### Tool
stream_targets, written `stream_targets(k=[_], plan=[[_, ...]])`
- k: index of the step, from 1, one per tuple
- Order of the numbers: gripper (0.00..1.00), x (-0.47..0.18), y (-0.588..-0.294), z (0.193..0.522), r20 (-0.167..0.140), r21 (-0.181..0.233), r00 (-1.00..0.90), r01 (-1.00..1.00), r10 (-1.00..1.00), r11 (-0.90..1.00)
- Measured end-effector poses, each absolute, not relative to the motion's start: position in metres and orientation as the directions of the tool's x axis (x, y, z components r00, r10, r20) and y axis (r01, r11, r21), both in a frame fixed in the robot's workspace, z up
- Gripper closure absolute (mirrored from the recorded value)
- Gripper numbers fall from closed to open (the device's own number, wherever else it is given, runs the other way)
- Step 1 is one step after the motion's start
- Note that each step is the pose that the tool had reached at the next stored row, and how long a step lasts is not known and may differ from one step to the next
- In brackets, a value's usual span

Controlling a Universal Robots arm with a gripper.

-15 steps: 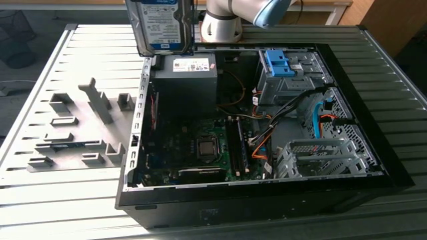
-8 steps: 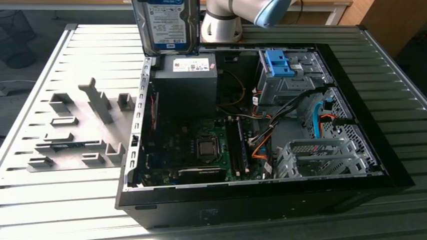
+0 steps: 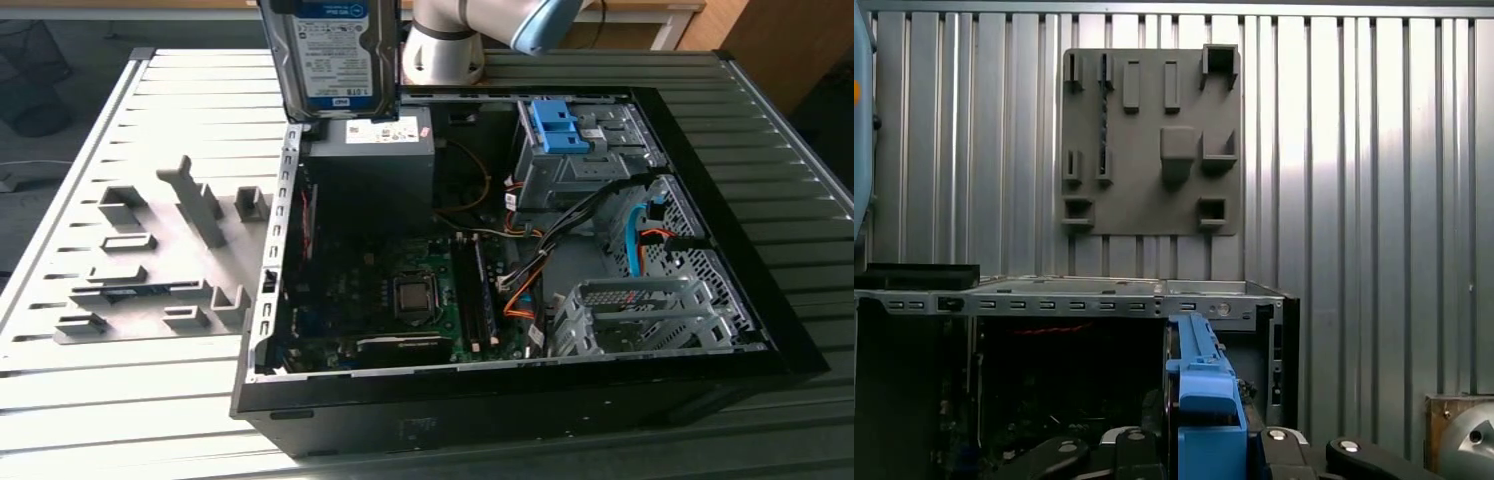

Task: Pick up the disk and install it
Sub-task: 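Pick up the disk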

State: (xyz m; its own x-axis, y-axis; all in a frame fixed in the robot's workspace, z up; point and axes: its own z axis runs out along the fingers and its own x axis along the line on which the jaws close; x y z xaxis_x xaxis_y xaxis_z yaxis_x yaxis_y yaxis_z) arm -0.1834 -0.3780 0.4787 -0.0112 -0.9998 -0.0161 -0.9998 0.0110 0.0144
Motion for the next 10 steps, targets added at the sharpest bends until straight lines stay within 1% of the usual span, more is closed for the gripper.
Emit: stream_targets(k=[4,10], plan=[[0.63,-0.1834,-0.3854,0.4787,-0.016,0.014,-0.011,-1.000,-1.000,0.011],[0.63,-0.1777,-0.3887,0.4787,-0.015,0.014,-0.011,-1.000,-1.000,0.011]])
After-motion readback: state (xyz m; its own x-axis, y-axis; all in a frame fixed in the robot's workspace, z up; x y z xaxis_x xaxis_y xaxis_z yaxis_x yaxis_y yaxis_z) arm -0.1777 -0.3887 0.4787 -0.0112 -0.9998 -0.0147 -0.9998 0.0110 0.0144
